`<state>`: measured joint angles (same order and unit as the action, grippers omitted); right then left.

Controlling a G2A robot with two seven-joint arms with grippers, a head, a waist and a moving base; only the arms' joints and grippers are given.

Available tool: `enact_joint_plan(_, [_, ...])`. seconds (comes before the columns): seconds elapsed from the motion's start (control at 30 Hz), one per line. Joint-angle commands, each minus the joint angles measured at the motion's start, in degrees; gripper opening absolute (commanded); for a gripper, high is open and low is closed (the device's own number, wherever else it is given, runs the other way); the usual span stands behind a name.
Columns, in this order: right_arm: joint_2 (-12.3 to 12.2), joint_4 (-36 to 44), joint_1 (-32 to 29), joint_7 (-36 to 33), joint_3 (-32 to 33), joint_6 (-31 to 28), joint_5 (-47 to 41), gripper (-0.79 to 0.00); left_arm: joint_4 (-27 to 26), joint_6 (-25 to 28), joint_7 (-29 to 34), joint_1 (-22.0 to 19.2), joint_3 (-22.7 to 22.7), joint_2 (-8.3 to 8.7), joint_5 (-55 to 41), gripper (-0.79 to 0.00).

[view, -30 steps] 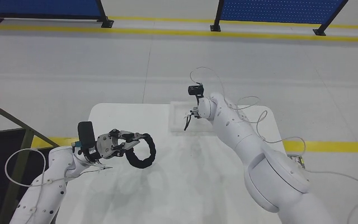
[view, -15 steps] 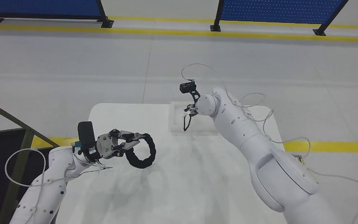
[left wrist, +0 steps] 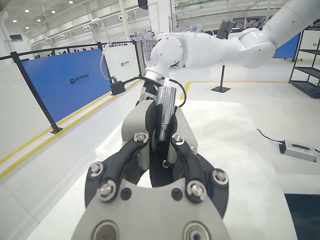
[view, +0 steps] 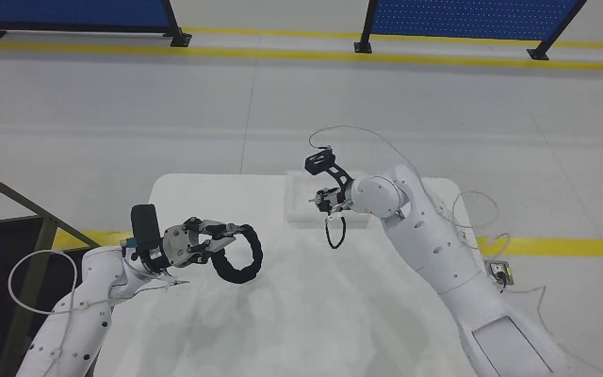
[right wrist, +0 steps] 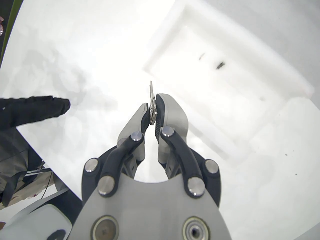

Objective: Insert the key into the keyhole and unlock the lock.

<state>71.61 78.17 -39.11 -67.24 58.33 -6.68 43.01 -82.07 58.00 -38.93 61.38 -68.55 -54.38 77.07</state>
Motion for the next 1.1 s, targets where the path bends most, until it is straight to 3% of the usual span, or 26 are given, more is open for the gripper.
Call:
enact_joint_plan(0.0, [-1.1,7.5,-4.6,-1.8,3.4,-0.6,-0.5,-0.785,0.0,0.0,0.0,0.0,0.0,0.00,0.0,-0.785])
enact_joint_plan(0.2, [-3.0,18.3,-11.8,-4.5,10.3,-3.6,-5.3,-0.785,0.0,0.0,0.0,0.0,0.0,0.00,0.0,-0.785])
enact_joint_plan(0.6, [-5.1,30.3,-19.4,-7.9,18.0,-8.3,-16.3,-0.785,0.0,0.0,0.0,0.0,0.0,0.00,0.0,-0.785])
enact_joint_plan(1.07, [-5.6,32.2,-21.2,-7.6,19.9,-7.7,-17.6,-0.785,0.0,0.0,0.0,0.0,0.0,0.00,0.0,-0.785])
